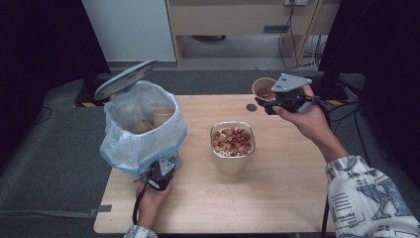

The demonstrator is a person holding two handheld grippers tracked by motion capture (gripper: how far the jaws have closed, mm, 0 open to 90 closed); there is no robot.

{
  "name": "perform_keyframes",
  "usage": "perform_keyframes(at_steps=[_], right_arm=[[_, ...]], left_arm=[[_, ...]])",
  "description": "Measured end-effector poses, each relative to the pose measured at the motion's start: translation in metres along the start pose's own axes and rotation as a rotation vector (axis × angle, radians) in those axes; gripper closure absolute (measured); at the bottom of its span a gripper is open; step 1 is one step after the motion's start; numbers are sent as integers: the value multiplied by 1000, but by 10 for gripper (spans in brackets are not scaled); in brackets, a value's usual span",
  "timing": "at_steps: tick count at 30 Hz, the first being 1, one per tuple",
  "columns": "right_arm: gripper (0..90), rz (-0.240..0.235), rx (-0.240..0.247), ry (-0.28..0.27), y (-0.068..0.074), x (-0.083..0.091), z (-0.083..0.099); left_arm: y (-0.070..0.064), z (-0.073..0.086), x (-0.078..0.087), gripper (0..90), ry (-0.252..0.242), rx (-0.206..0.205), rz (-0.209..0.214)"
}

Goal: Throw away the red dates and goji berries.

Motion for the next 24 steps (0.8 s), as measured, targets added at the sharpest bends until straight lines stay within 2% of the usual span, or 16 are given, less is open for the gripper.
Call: perform_keyframes(at_steps=[9, 15, 24], right_arm=[[326, 7, 63, 6, 4, -3, -11], [336, 5, 67, -4, 4, -5, -16], [346, -10, 102, -11, 8, -4, -26]], left_arm=[[0, 0, 0, 890, -2, 3, 0], [0, 0, 0, 890, -1, 3, 0], [0, 0, 0, 890, 3, -1, 0]])
Point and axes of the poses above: each handheld gripper's, and its own axes: x roughly backward along the jaws, z roughly out of its underside, y roughly to its left, the point moved 9 cm from there along -x, roughly forward along the jaws, and after that the axes turned 12 degrees about x, right-handed, at the moved point
